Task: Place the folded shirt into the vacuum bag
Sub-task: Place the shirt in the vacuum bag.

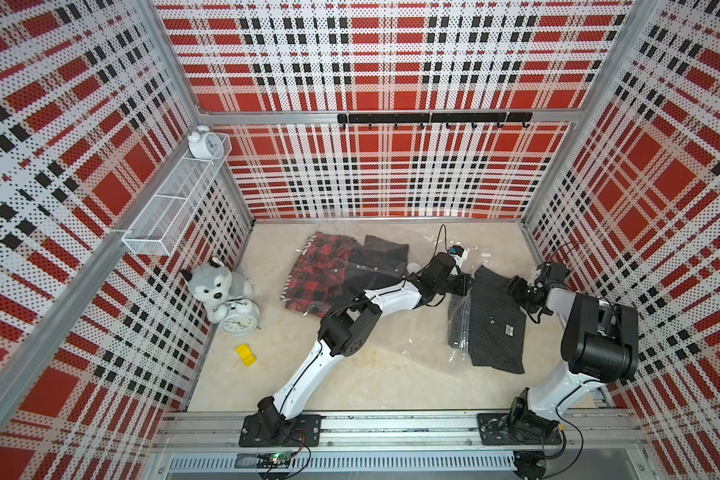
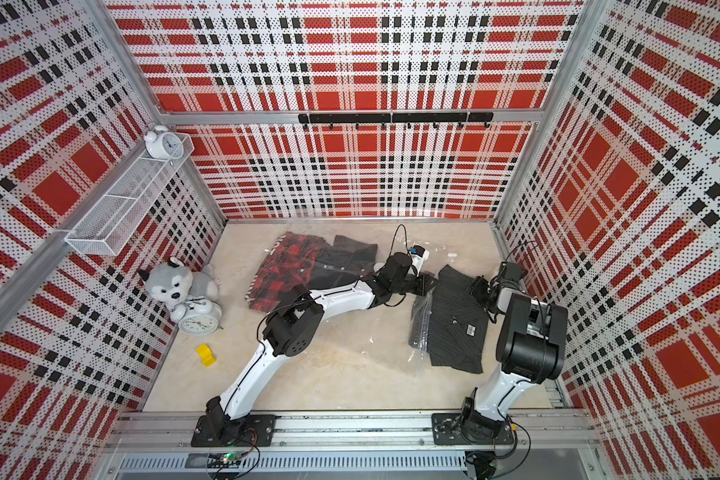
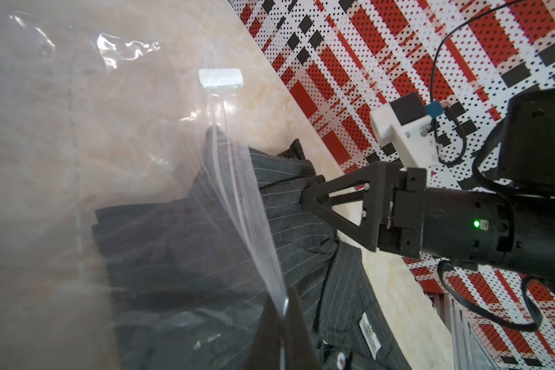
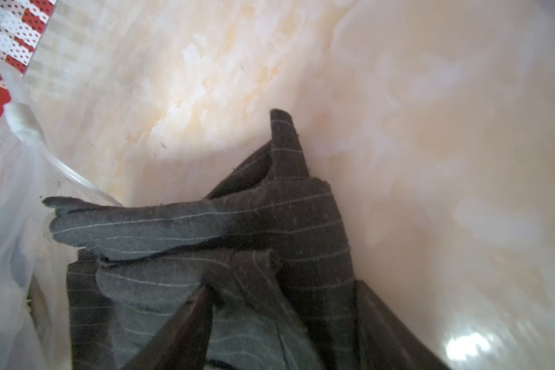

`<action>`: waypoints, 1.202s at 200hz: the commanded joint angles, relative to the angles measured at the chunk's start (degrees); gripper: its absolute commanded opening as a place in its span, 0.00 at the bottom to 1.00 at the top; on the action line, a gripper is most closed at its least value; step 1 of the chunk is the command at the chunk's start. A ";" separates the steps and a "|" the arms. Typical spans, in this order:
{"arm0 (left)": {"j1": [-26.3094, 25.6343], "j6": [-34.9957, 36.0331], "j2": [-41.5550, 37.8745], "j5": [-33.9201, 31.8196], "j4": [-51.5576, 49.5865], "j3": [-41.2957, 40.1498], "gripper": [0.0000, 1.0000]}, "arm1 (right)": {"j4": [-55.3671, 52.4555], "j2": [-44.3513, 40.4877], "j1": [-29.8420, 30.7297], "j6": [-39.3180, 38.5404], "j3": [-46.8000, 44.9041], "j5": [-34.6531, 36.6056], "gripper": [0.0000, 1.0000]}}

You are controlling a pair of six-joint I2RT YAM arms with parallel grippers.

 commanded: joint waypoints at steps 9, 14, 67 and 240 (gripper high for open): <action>-0.87 0.98 -2.06 0.68 -0.60 1.38 0.00 | -2.56 -0.29 1.44 -0.05 -1.06 -2.02 0.30; -0.94 0.98 -2.12 0.68 -0.53 1.42 0.00 | -2.62 -0.82 1.44 -0.02 -1.31 -2.16 0.26; -1.75 1.16 -3.65 -0.02 -0.69 1.15 0.00 | -0.21 -9.21 1.97 1.34 -4.56 -5.83 0.02; -2.26 0.65 -7.59 -1.18 2.17 -4.82 0.00 | -5.71 -21.88 4.42 5.97 -9.61 1.06 1.00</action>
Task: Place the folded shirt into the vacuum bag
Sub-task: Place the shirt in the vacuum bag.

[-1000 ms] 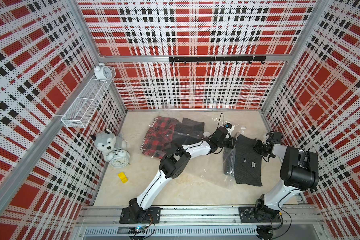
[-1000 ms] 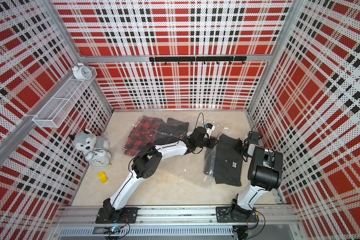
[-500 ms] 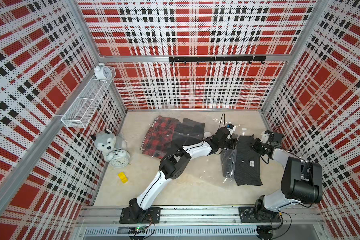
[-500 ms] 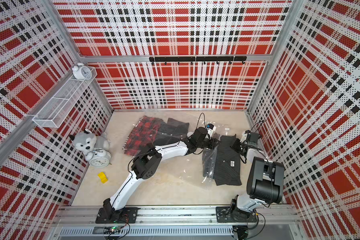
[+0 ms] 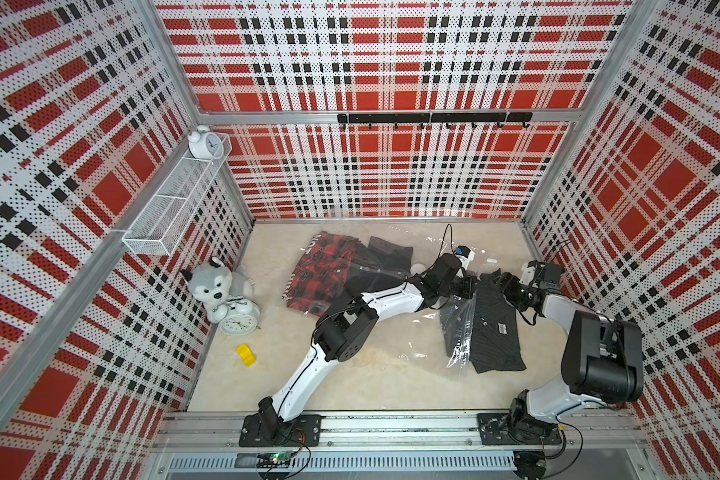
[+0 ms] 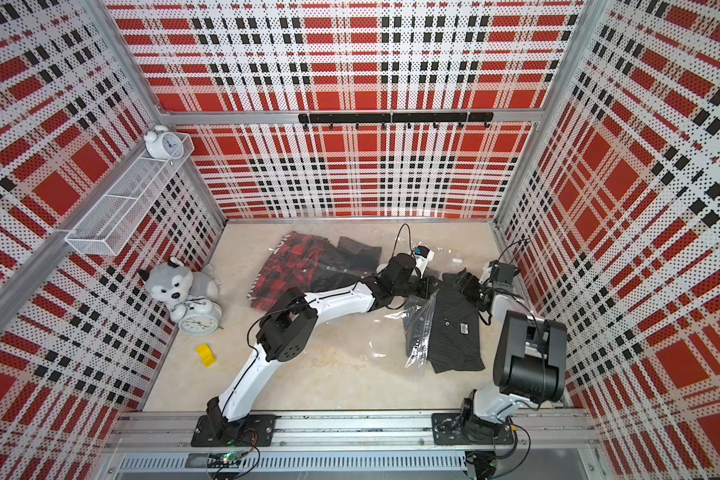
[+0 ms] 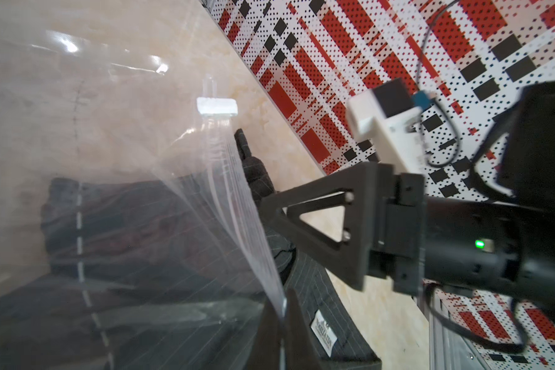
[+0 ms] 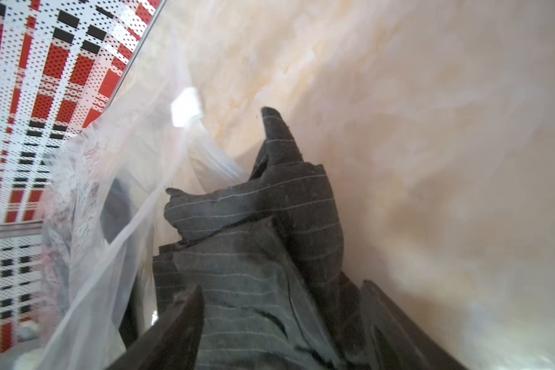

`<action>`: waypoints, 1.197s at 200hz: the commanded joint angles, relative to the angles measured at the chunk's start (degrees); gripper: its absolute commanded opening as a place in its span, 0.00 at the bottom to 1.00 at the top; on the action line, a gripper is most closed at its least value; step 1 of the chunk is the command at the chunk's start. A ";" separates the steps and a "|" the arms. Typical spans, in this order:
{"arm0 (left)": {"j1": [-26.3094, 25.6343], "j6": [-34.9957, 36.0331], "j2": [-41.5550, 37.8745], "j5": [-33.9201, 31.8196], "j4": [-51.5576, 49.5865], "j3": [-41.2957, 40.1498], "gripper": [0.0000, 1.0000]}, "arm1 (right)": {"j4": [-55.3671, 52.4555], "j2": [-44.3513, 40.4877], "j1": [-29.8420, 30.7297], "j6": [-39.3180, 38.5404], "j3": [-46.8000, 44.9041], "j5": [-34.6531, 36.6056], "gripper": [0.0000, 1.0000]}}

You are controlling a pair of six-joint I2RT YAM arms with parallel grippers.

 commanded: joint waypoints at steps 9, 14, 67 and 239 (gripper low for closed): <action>0.37 0.16 -2.89 0.66 3.46 -2.35 0.00 | -8.48 -11.51 0.38 0.57 -4.95 6.18 1.00; 0.49 0.04 -3.09 0.65 3.73 -2.79 0.00 | -9.70 -13.28 0.35 0.81 -5.82 6.36 1.00; 0.97 -0.28 -4.33 1.25 4.76 -4.61 0.00 | -21.76 -36.51 3.94 3.35 -14.05 5.19 1.00; 1.99 -0.23 -6.04 3.45 5.17 -7.41 0.00 | -28.62 -41.16 49.25 22.47 -16.66 24.52 0.78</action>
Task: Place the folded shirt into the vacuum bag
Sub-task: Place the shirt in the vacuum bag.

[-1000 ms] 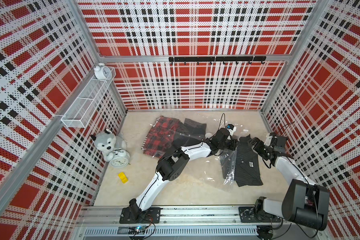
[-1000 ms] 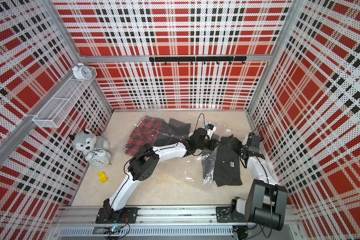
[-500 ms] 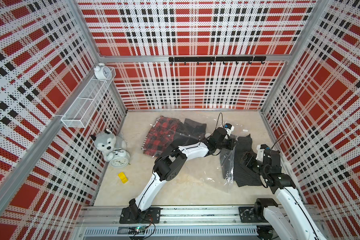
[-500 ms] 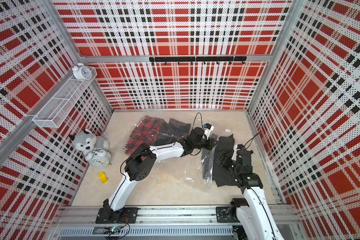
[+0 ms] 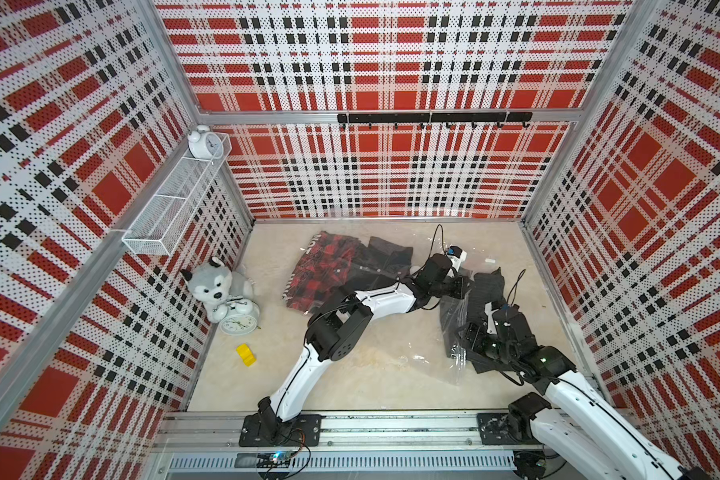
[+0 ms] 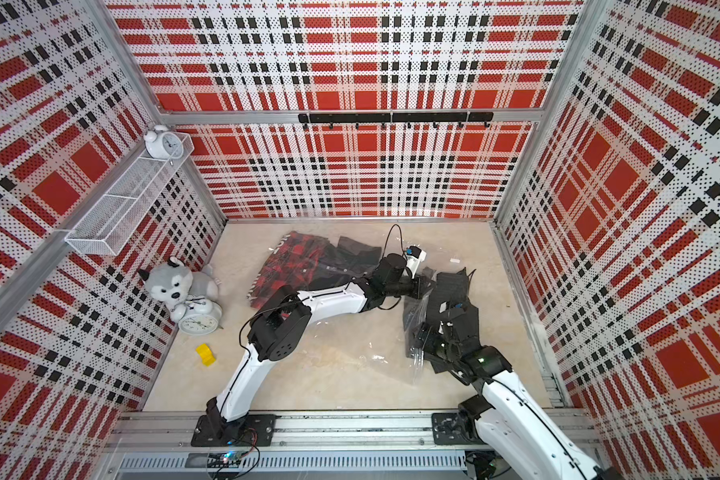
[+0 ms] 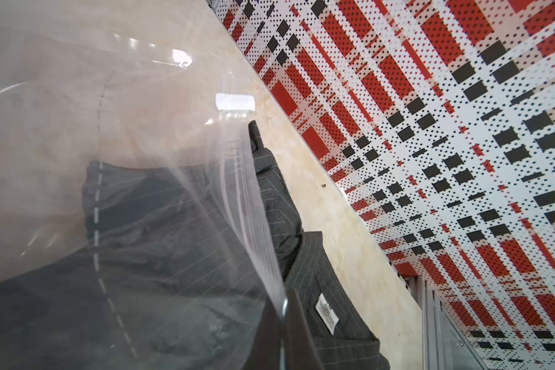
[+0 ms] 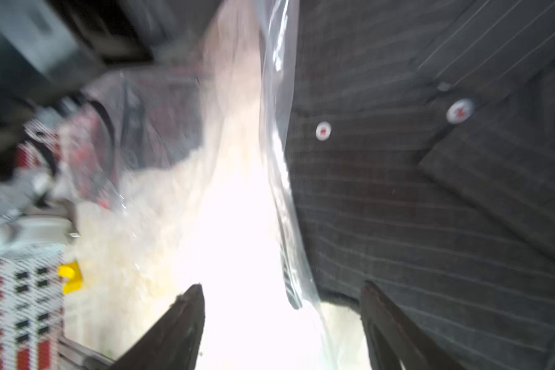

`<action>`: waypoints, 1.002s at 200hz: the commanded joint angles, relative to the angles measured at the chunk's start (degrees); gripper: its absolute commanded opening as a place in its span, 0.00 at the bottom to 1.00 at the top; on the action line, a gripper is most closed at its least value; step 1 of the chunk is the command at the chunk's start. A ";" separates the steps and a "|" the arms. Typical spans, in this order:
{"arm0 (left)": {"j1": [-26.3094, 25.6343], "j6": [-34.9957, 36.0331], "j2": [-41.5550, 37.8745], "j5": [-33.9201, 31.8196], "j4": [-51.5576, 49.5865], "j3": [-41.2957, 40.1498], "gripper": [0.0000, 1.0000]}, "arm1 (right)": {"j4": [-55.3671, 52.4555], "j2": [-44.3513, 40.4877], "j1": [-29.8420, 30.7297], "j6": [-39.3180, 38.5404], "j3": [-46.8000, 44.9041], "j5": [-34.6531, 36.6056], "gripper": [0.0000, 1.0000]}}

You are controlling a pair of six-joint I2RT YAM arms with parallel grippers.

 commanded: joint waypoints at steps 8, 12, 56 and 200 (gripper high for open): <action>0.36 0.17 -2.01 1.19 1.04 0.14 0.00 | -1.52 2.99 5.23 3.08 1.37 6.32 0.78; 0.33 0.13 -2.05 1.19 1.09 0.16 0.00 | -1.72 3.55 5.76 3.14 1.46 6.87 0.78; 0.34 0.20 -2.22 0.09 0.69 -0.02 0.00 | -2.05 8.38 8.45 3.14 1.30 10.01 0.77; 1.34 -0.40 -4.60 0.83 3.58 -4.20 0.00 | -12.98 3.99 7.66 9.33 6.68 25.66 0.76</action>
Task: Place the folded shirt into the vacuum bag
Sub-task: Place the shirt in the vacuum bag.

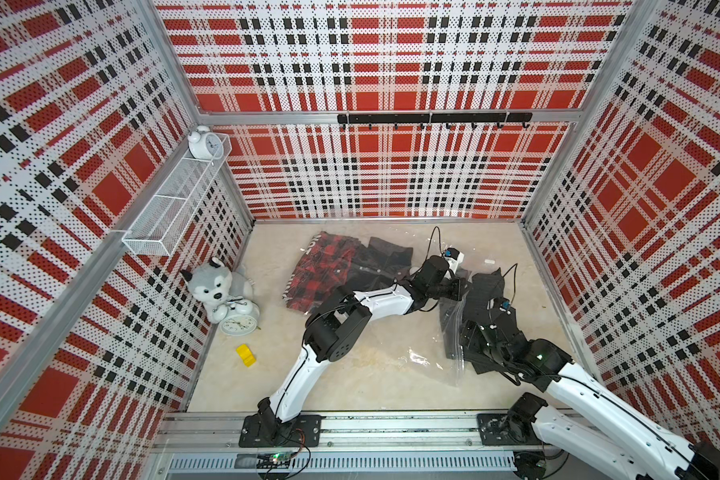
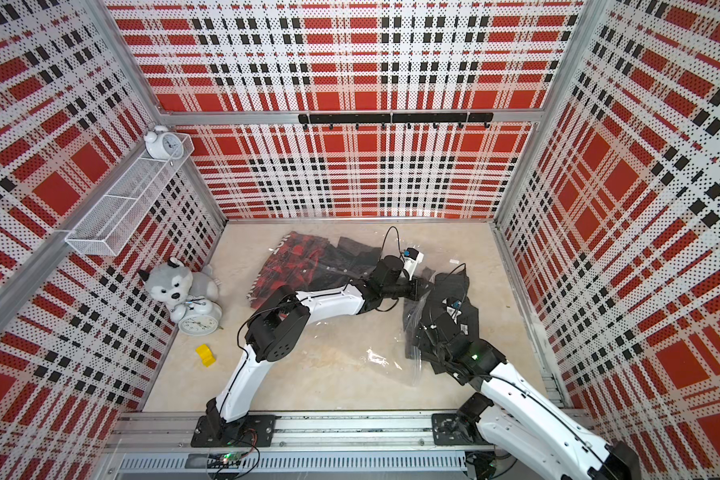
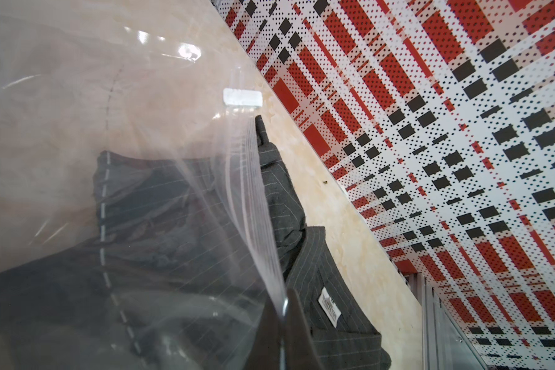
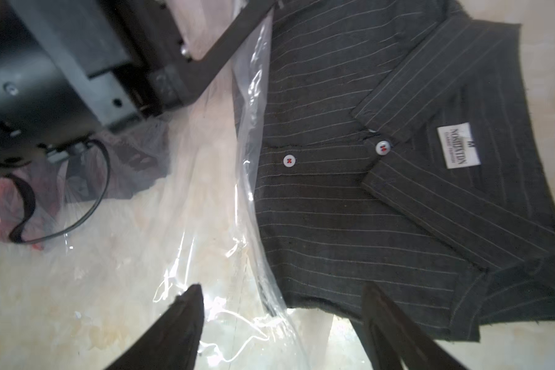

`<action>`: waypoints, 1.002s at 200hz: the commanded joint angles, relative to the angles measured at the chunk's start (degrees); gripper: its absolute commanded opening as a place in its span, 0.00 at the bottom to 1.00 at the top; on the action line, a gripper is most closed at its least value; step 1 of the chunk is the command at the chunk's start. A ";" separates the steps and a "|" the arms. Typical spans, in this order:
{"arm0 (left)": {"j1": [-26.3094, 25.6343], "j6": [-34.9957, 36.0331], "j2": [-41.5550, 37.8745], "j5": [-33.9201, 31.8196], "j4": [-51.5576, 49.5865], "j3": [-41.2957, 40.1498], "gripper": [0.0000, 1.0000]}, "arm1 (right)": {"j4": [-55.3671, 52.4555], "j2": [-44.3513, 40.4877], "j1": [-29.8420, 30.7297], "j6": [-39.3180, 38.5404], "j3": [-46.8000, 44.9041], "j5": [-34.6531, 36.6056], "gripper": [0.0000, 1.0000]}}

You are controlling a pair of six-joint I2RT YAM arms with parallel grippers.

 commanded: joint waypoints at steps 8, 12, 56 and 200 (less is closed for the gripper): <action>0.45 -0.20 -3.10 0.59 1.43 -0.65 0.00 | -2.97 3.58 -0.74 2.73 -1.14 4.02 0.73; 0.43 -0.19 -3.03 0.67 1.45 -0.65 0.00 | -2.63 4.25 -0.84 2.71 -1.32 3.97 0.72; 0.31 -0.27 -2.88 0.77 1.55 -0.44 0.00 | 4.24 11.49 -1.35 3.04 -4.86 1.28 0.70; -0.45 -0.32 -3.10 0.77 1.20 0.01 0.00 | 0.48 -0.64 -7.51 4.87 -7.52 1.48 0.76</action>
